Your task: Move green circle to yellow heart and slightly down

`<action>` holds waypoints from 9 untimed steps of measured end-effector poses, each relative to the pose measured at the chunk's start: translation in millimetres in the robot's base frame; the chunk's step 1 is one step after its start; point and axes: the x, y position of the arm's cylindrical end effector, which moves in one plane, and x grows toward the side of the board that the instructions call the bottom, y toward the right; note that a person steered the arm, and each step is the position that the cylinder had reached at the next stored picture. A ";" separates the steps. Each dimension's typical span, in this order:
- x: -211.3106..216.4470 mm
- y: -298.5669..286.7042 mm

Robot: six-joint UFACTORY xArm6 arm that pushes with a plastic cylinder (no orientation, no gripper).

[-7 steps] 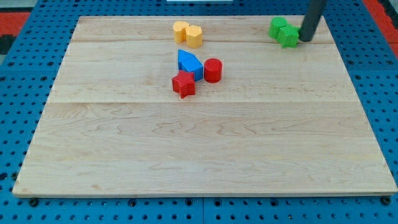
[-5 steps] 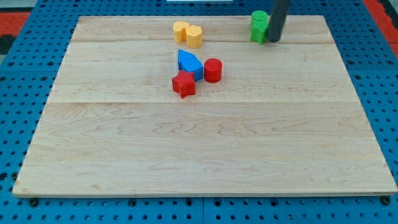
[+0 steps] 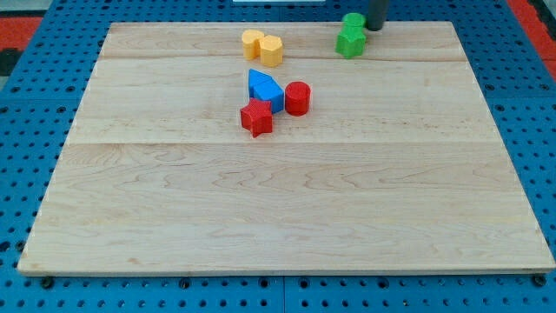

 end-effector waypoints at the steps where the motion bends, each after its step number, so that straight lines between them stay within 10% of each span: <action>1: 14.3 -60.2; 9: 39.8 -218.2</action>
